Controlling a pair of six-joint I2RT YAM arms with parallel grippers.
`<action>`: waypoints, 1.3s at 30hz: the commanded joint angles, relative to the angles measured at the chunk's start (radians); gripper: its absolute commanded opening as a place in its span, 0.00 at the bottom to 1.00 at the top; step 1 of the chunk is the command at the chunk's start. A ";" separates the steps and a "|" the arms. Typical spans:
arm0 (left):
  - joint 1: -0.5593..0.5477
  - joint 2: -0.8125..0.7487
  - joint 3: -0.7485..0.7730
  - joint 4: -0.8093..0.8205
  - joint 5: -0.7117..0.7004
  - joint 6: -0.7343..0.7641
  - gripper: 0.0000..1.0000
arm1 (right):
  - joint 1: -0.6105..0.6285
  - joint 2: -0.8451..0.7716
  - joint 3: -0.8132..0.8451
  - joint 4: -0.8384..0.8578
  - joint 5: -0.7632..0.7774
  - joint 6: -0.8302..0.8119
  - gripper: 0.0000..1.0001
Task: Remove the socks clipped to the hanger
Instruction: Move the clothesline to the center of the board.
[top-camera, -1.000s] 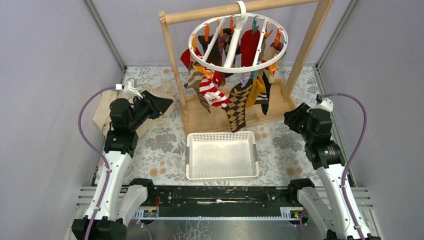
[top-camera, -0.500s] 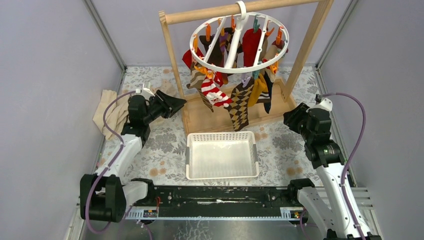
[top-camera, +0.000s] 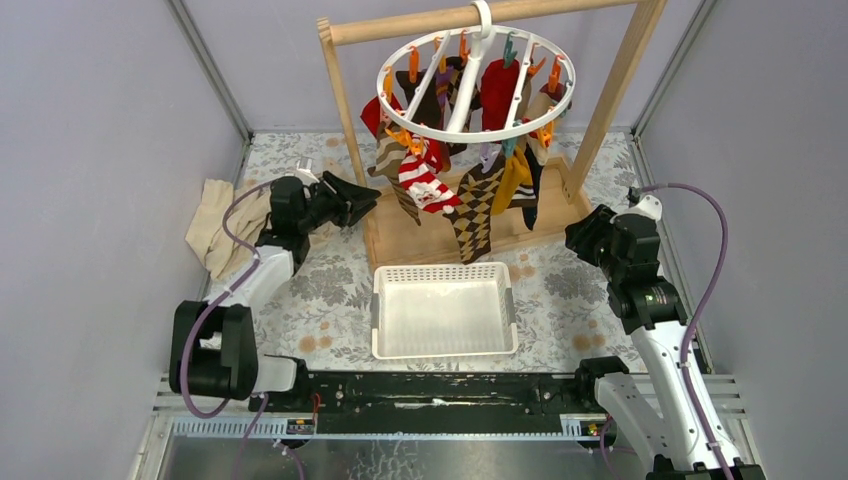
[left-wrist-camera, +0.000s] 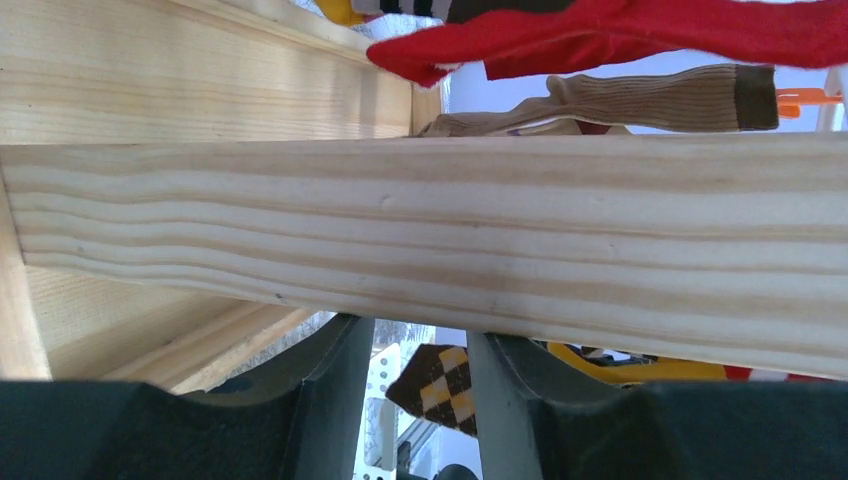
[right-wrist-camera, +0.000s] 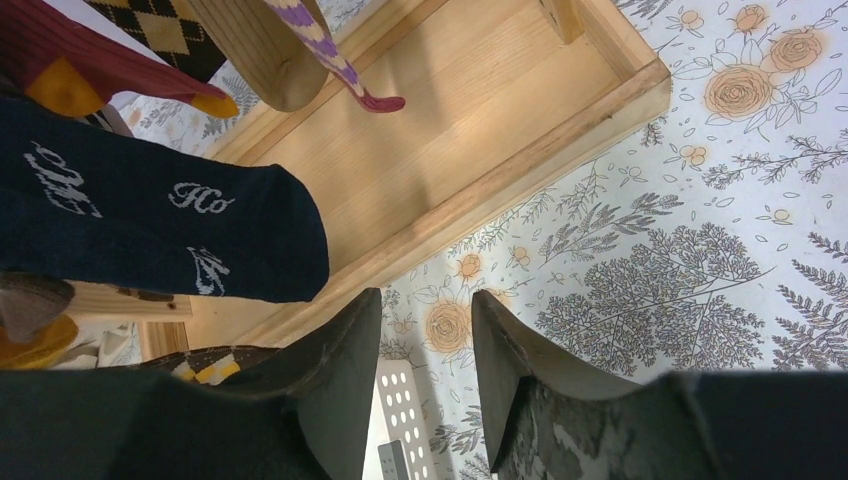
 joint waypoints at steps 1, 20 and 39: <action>-0.001 0.071 0.110 0.042 -0.048 0.027 0.47 | -0.003 -0.002 0.037 0.021 -0.025 -0.019 0.46; 0.039 0.475 0.491 -0.029 -0.126 0.190 0.42 | -0.003 -0.016 0.034 0.010 -0.031 -0.034 0.48; 0.023 0.084 0.371 -0.392 -0.246 0.422 0.66 | -0.003 0.025 -0.033 0.059 -0.066 -0.026 0.53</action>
